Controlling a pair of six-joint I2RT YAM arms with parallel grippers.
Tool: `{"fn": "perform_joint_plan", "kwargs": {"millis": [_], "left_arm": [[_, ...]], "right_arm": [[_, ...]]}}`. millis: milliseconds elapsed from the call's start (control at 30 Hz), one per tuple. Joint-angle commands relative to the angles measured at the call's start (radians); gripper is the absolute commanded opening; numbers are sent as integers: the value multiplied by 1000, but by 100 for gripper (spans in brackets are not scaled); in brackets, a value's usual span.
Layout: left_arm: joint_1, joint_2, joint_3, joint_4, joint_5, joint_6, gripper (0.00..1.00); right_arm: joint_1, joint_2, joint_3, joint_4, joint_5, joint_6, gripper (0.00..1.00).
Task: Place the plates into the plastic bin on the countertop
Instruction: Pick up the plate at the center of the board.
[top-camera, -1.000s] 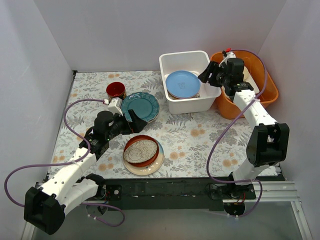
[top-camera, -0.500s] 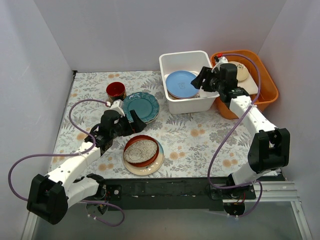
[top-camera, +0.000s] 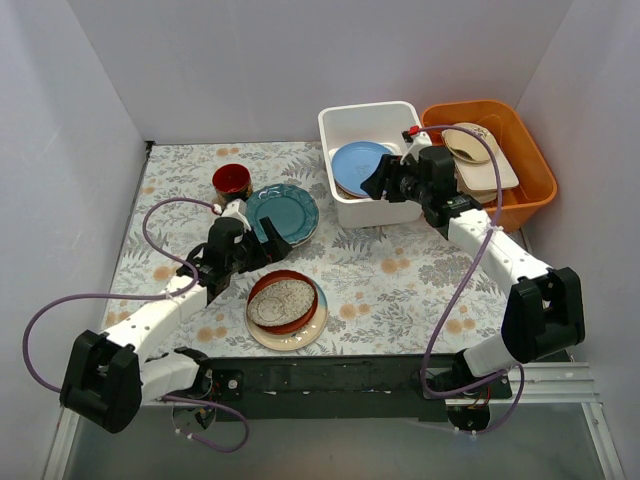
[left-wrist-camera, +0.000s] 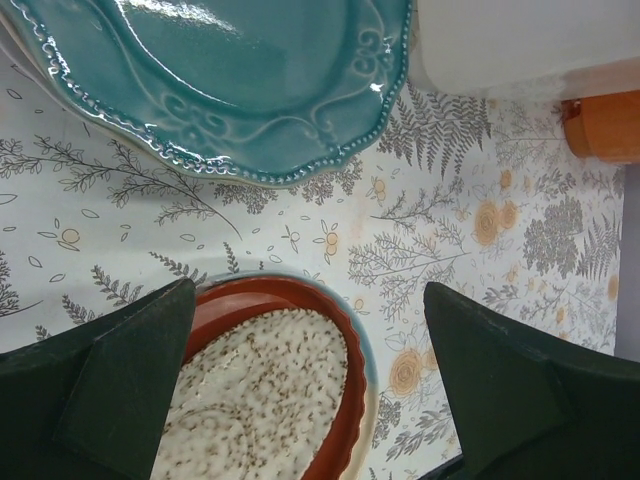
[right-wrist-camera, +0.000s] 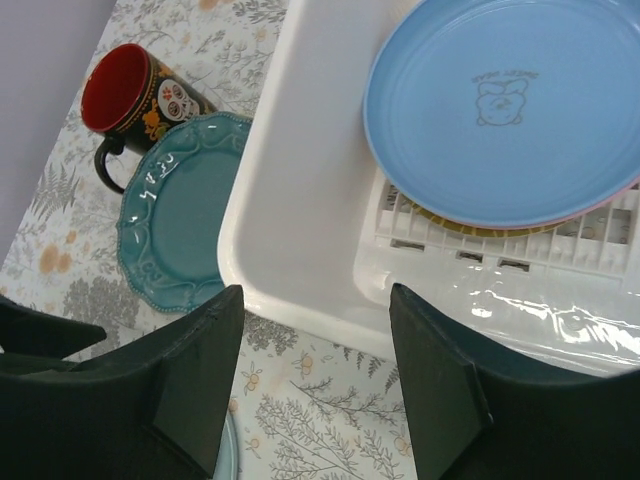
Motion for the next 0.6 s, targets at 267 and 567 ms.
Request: {"fn": "perform_joint_plan", "kwargs": {"millis": [267, 567], "left_arm": [[115, 52, -26, 168, 98, -125, 92], [211, 141, -41, 253, 234, -169, 79]], "right_arm": [[95, -108, -85, 125, 14, -15, 67], [120, -135, -119, 127, 14, -7, 67]]}}
